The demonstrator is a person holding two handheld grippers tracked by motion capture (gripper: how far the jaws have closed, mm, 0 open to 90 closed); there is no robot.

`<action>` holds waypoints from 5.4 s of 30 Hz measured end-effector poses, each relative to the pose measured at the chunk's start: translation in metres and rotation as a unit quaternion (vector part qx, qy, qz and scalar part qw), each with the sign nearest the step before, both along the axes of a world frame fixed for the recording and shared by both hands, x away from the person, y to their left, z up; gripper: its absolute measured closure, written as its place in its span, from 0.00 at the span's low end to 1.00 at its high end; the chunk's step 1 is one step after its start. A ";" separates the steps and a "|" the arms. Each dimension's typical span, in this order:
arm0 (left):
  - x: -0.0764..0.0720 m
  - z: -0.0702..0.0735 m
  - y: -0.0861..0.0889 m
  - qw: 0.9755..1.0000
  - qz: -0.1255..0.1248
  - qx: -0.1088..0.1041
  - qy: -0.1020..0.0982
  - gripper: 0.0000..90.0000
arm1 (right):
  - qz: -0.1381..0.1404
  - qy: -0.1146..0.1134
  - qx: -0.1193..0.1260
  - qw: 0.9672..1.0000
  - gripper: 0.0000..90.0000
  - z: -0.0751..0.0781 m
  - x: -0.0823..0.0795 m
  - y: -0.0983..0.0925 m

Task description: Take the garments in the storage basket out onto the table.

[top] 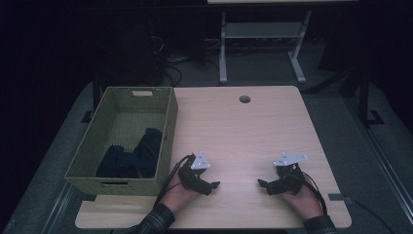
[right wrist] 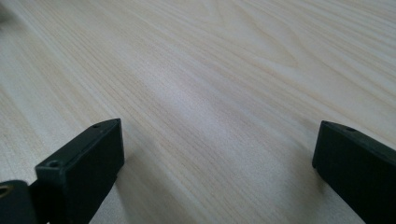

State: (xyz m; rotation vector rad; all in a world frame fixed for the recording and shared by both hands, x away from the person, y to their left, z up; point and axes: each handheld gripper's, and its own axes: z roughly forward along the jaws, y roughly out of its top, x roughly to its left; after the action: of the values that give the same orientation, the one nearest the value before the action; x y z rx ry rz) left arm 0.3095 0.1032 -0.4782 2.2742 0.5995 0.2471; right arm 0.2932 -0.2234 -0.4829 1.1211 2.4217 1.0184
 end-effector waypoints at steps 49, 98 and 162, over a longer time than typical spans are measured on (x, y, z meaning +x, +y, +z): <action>0.004 0.025 0.001 0.999 0.006 0.002 0.032 0.15 | 0.000 0.000 0.001 1.000 0.02 0.000 0.000 0.000; 0.019 0.075 0.007 0.999 0.006 -0.044 0.012 0.16 | -0.009 0.000 0.000 1.000 0.02 0.000 -0.001 0.001; 0.046 0.152 0.077 0.999 0.044 -0.020 0.014 0.16 | 0.001 0.001 0.001 1.000 0.02 0.000 -0.001 0.001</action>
State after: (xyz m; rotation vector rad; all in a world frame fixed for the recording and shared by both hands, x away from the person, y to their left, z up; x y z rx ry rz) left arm 0.3558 0.1805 -0.3260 2.2186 0.7140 0.2439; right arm 0.2921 -0.2219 -0.4828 1.1201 2.4251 1.0205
